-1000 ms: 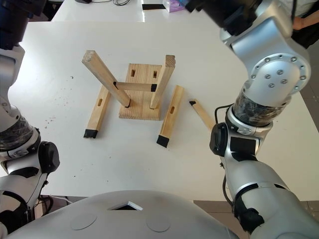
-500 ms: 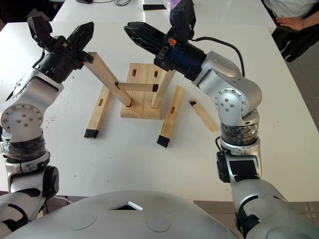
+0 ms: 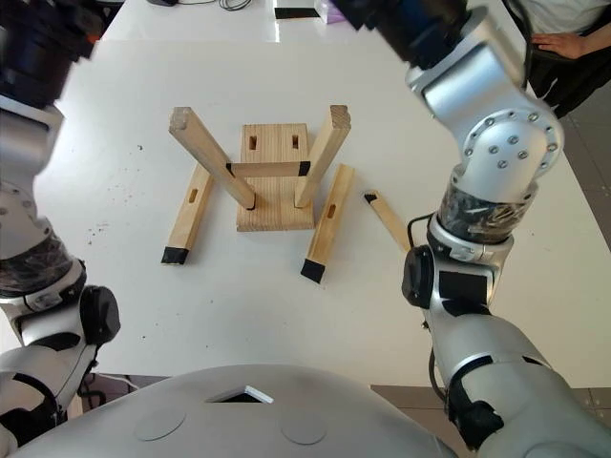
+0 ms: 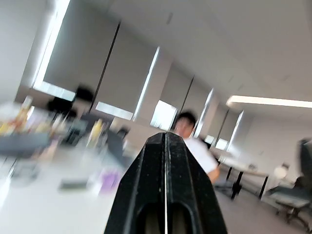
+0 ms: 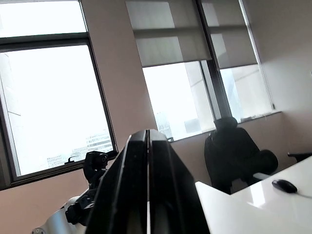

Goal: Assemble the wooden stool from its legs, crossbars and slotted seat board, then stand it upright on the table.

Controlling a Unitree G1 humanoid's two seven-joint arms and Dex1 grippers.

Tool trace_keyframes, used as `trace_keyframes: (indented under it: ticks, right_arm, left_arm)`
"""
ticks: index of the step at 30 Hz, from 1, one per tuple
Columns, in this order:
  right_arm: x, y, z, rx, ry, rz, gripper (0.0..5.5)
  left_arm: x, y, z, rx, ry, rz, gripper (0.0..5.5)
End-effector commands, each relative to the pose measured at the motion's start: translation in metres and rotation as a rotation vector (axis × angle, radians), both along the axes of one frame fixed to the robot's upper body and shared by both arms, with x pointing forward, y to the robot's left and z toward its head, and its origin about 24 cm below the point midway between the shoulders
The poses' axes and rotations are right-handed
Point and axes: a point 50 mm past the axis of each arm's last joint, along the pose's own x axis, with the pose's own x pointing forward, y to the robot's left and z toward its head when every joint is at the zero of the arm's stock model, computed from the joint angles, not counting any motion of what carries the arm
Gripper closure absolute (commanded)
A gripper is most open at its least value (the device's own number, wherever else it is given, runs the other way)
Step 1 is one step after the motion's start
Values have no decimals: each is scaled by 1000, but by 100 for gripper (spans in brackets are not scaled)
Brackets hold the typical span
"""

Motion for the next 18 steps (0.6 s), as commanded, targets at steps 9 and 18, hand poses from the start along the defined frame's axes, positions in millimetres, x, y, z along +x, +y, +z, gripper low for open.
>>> trace_keyframes:
  ticks: [9, 18]
  right_arm:
    - [42, -60, -90, -492, 79, -377, 547]
    - [46, -39, -159, -765, 71, -167, 547]
  left_arm:
    - [-31, 57, -37, 137, 58, 60, 550]
    - [-64, 41, -153, 509, 458, -406, 550]
